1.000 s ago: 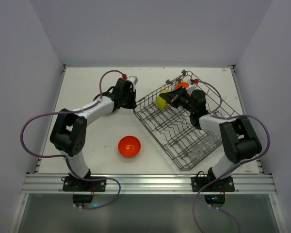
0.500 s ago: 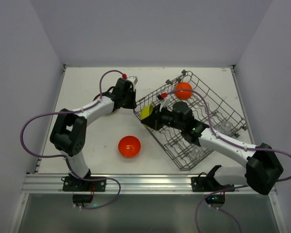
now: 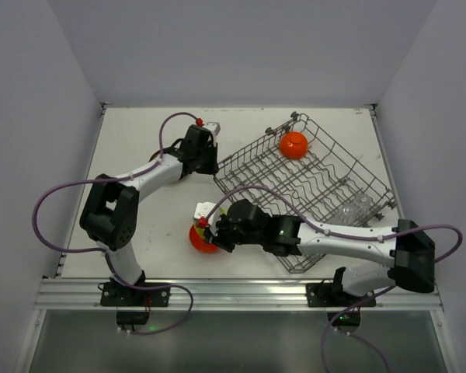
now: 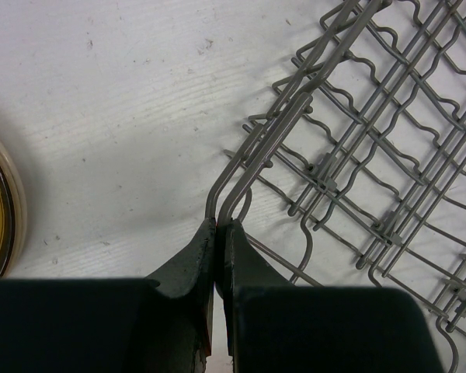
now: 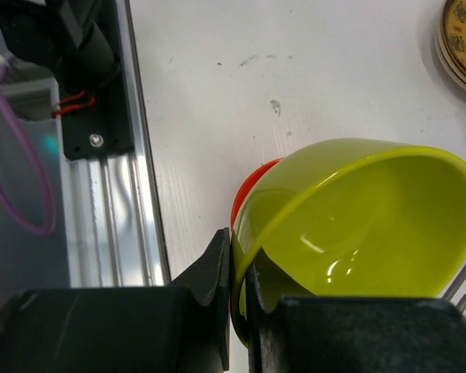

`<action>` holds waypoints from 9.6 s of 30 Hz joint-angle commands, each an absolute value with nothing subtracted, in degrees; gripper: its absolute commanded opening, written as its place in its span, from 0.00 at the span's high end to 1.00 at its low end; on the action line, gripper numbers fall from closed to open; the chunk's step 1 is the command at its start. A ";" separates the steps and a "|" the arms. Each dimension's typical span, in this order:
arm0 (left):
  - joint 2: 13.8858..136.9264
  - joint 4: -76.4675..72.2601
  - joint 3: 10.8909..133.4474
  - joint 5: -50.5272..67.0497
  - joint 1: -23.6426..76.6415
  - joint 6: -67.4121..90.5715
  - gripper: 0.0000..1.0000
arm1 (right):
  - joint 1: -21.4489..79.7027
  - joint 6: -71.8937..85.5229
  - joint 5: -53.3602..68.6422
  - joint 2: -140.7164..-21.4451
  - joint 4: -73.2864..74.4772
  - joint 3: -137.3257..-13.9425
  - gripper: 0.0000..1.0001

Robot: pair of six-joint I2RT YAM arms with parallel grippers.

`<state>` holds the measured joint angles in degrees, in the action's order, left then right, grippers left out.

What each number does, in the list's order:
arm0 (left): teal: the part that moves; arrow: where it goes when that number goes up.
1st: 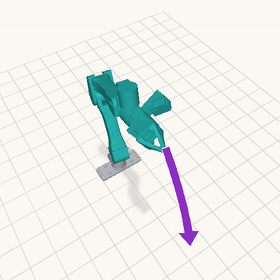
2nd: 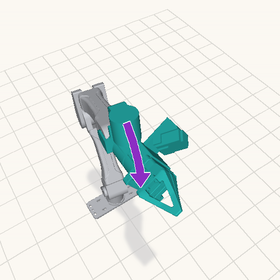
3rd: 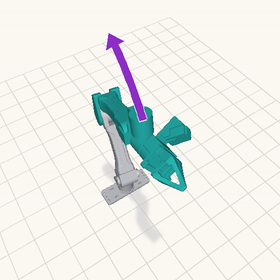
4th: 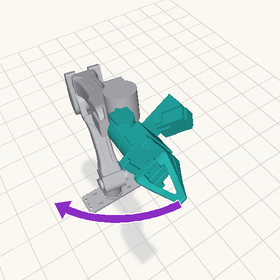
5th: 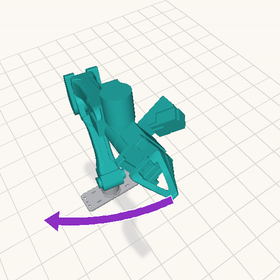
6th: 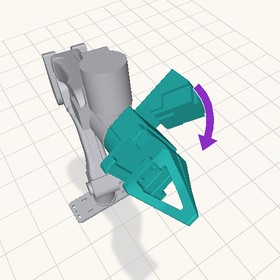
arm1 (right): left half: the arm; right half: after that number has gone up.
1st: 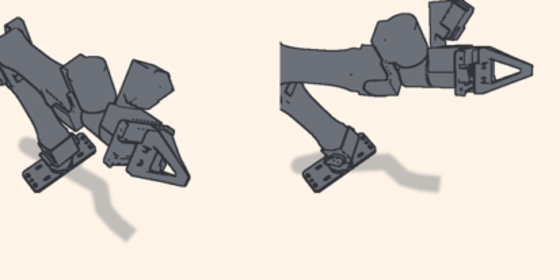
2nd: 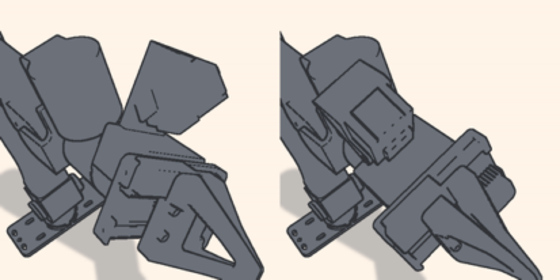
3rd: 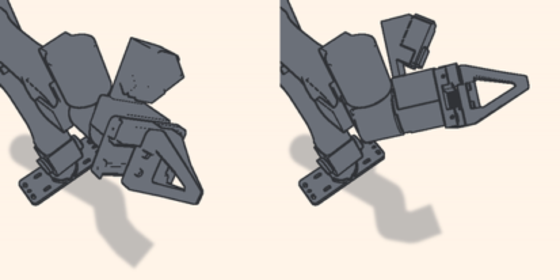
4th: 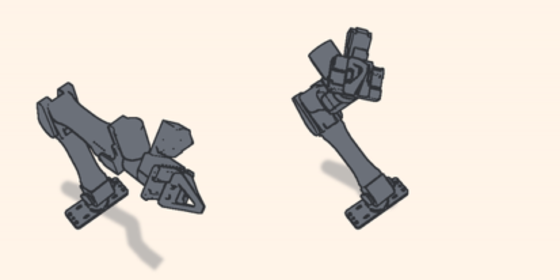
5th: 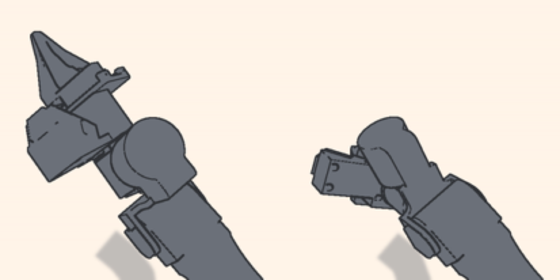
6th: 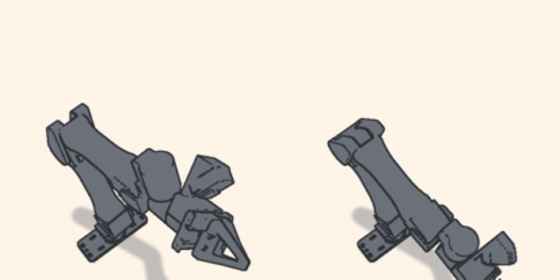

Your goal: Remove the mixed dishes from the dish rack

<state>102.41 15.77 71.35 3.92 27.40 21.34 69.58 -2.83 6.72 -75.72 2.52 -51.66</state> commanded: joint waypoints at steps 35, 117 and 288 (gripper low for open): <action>101.78 16.08 69.43 6.50 28.13 22.15 1.00 | 77.17 -16.88 -8.61 -103.19 28.65 -78.31 0.75; 101.08 16.08 69.08 6.77 28.21 22.15 1.00 | 53.12 4.24 -10.11 -61.80 9.59 -55.04 0.31; 102.39 16.44 69.79 7.29 28.21 21.80 1.00 | -0.44 68.20 29.27 -115.49 -52.90 -59.50 1.00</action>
<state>101.45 15.33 70.11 4.91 27.42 21.43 -0.01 68.07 28.71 -117.01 -47.79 -60.47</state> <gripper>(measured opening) 0.059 0.250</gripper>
